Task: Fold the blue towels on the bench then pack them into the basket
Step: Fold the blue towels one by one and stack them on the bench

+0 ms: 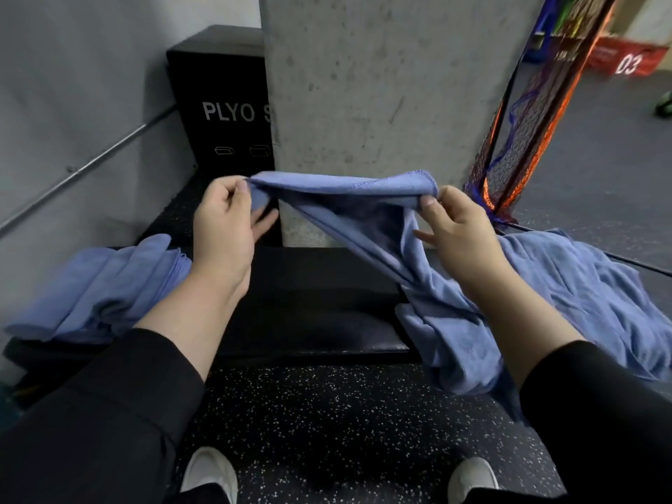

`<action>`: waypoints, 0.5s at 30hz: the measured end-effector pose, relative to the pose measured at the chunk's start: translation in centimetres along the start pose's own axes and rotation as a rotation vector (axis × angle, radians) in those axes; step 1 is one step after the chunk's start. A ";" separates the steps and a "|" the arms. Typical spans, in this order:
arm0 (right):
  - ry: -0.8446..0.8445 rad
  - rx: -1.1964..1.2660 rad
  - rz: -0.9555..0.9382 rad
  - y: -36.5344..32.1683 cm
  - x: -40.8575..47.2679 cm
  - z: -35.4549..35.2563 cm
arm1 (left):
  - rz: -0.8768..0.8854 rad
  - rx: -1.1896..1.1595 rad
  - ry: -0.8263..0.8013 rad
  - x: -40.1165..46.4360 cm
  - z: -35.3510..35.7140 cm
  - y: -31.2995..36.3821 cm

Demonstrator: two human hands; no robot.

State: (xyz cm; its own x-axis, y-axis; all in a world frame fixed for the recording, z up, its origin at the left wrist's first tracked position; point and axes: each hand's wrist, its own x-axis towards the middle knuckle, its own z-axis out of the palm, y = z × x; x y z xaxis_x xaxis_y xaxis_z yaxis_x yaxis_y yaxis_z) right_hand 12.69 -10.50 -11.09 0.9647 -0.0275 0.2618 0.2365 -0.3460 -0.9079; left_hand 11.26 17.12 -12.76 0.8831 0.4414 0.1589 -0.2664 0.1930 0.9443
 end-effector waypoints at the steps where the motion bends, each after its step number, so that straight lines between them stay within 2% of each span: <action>1: -0.020 -0.064 -0.006 0.5 0.1 0.0 | 0.030 0.029 -0.021 0.0 0.2 -0.2; 4: -0.178 -0.310 0.046 2.6 0.4 -0.7 | 0.060 0.242 -0.056 -0.4 0.4 -1.6; 9: -0.433 -0.789 0.244 5.6 -0.1 -3.7 | 0.155 0.511 0.071 -0.1 0.7 -2.7; 13: -0.745 -1.091 0.355 6.6 -1.8 -4.4 | 0.128 0.612 0.037 -0.2 1.8 -3.2; 15: -0.806 -1.161 0.328 8.0 -3.0 -3.7 | 0.074 0.672 -0.020 -0.3 2.4 -3.7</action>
State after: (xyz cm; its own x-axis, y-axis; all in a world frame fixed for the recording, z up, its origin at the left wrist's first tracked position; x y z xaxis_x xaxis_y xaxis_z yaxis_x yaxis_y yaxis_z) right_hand 11.24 -16.64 -17.93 0.8502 0.1358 -0.5087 0.1486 -0.9888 -0.0156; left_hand 12.86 14.17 -15.64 0.8805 0.4149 0.2293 -0.0341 -0.4270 0.9036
